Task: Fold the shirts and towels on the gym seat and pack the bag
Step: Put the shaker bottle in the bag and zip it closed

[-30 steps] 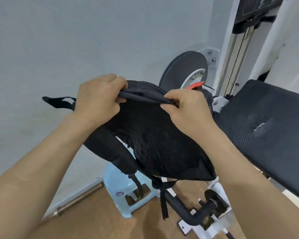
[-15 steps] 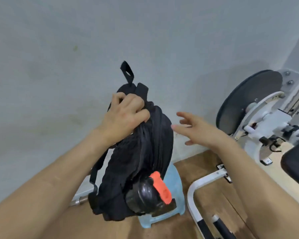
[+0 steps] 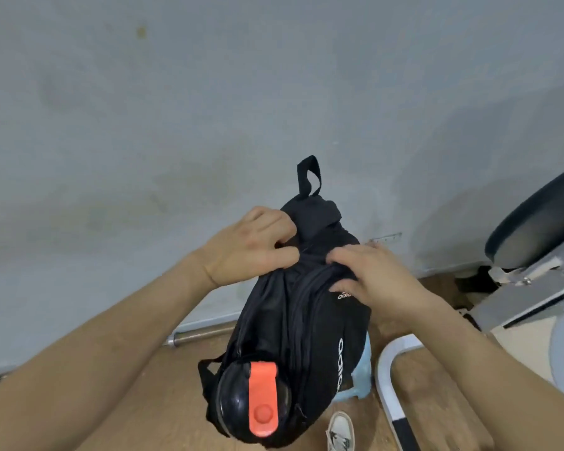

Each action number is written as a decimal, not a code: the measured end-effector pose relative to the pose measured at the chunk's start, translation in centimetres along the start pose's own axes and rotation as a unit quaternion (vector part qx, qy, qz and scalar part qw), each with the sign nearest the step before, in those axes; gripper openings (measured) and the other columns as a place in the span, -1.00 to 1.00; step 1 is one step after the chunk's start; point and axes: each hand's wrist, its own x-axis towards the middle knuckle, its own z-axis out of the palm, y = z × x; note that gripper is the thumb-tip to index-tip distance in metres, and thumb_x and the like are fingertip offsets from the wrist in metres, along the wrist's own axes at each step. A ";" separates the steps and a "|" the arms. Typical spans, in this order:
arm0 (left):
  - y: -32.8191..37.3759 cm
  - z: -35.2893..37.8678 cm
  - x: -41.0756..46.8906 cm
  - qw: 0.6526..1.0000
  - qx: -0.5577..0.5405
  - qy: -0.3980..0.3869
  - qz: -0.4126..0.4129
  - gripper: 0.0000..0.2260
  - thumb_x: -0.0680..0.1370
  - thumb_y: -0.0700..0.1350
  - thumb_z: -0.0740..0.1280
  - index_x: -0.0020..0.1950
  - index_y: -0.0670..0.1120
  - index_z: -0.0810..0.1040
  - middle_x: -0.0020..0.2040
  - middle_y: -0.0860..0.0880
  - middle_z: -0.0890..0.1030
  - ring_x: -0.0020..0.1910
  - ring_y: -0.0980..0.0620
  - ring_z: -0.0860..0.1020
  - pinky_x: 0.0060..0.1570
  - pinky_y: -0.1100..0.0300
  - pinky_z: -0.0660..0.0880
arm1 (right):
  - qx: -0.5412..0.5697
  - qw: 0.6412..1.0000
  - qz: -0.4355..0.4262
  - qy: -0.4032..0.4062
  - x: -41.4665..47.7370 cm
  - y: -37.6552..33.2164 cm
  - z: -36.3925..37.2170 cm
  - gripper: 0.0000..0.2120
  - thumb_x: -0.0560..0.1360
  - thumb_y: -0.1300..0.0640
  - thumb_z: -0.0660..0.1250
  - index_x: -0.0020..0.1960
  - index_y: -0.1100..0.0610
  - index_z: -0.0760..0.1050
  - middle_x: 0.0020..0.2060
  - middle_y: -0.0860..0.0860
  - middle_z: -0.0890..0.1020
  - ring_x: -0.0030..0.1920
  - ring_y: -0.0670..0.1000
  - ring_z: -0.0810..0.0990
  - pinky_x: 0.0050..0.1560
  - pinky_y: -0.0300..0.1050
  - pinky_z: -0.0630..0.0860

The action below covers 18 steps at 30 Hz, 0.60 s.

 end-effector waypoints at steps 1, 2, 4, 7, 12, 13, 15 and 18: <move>-0.7 1.2 0.5 1.000 0.006 -0.012 0.003 -0.83 0.54 -0.07 0.31 -0.16 -0.03 0.33 -0.20 0.20 0.32 -0.11 0.22 0.20 -0.07 0.47 0.21 | -0.029 0.999 -0.014 0.005 0.5 0.6 0.5 -0.72 0.48 -0.05 0.41 0.12 0.02 0.48 -0.04 -0.08 0.59 -0.01 0.06 0.56 0.09 -0.09 0.36; -1.0 2.5 0.5 1.000 0.010 -0.018 0.016 -0.83 0.53 -0.06 0.30 -0.15 -0.04 0.33 -0.17 0.16 0.33 -0.09 0.21 0.22 -0.08 0.44 0.22 | -0.044 0.998 -0.034 0.006 1.0 1.2 0.9 -0.76 0.48 -0.03 0.41 0.06 0.05 0.49 -0.14 -0.05 0.58 -0.14 0.10 0.57 -0.04 -0.07 0.40; -2.0 5.0 0.5 0.999 0.002 -0.039 0.006 -0.91 0.55 -0.05 0.26 -0.11 -0.03 0.38 -0.13 0.12 0.35 -0.09 0.19 0.26 -0.10 0.32 0.26 | -0.048 0.997 -0.055 -0.005 1.8 2.2 1.9 -0.82 0.47 0.05 0.43 -0.02 0.09 0.49 -0.23 -0.01 0.54 -0.28 0.11 0.53 -0.27 -0.11 0.33; -3.7 8.5 0.1 0.993 0.063 -0.031 0.094 -0.84 0.44 -0.31 0.15 -0.09 -0.10 0.44 -0.12 -0.05 0.46 -0.05 -0.02 0.35 -0.32 0.19 0.39 | -0.050 0.994 -0.049 -0.082 2.7 3.1 4.2 -0.89 0.53 0.09 0.36 0.00 0.10 0.48 -0.21 0.01 0.52 -0.28 0.10 0.51 -0.31 -0.10 0.31; -6.4 14.4 1.0 0.993 0.044 -0.054 0.100 -0.73 0.38 -0.34 0.34 -0.04 -0.07 0.39 -0.08 -0.10 0.43 0.04 -0.09 0.39 -0.47 0.12 0.46 | -0.044 0.985 -0.027 -0.162 5.1 5.7 7.0 -0.88 0.55 0.10 0.31 0.07 0.08 0.45 -0.18 0.00 0.50 -0.22 0.11 0.52 -0.21 0.02 0.46; -6.8 15.3 1.3 0.992 0.042 -0.060 0.099 -0.69 0.35 -0.34 0.38 -0.02 -0.08 0.40 -0.08 -0.11 0.44 0.05 -0.09 0.39 -0.49 0.11 0.46 | -0.043 0.983 -0.018 -0.177 5.5 6.3 7.6 -0.88 0.56 0.11 0.30 0.08 0.08 0.44 -0.17 0.01 0.49 -0.20 0.11 0.52 -0.18 0.03 0.46; -7.9 16.6 2.1 0.993 0.022 -0.089 0.075 -0.66 0.30 -0.33 0.43 -0.01 -0.08 0.44 -0.06 -0.12 0.47 0.05 -0.08 0.39 -0.51 0.14 0.44 | -0.041 0.980 -0.001 -0.196 6.7 7.4 9.1 -0.87 0.56 0.12 0.29 0.09 0.10 0.44 -0.15 0.02 0.49 -0.17 0.12 0.53 -0.15 0.05 0.47; -9.7 18.9 2.5 0.993 -0.031 -0.113 -0.010 -0.64 0.24 -0.36 0.41 -0.05 -0.07 0.48 -0.03 -0.06 0.45 -0.01 -0.04 0.40 -0.39 0.16 0.37 | -0.032 0.979 0.017 -0.198 9.1 8.3 12.0 -0.86 0.56 0.13 0.29 0.10 0.11 0.45 -0.13 0.05 0.49 -0.13 0.14 0.54 -0.15 0.05 0.46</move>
